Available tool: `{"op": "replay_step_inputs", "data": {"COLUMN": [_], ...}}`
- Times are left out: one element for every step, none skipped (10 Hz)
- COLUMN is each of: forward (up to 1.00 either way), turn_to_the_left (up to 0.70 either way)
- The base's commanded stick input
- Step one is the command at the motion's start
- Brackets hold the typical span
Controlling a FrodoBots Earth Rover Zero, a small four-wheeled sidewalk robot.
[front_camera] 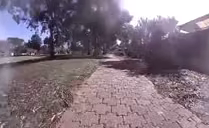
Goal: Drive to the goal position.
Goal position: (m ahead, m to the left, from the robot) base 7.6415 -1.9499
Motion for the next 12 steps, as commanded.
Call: {"op": "replay_step_inputs", "data": {"forward": [0.70, 0.70, 0.70, 0.70, 0.70, 0.70, 0.70, 0.70, 0.70, 0.70, 0.70, 0.70], "turn_to_the_left": [0.00, 0.00, 0.00, 0.00, 0.00, 0.00, 0.00, 0.00, 0.00, 0.00, 0.00, 0.00]}}
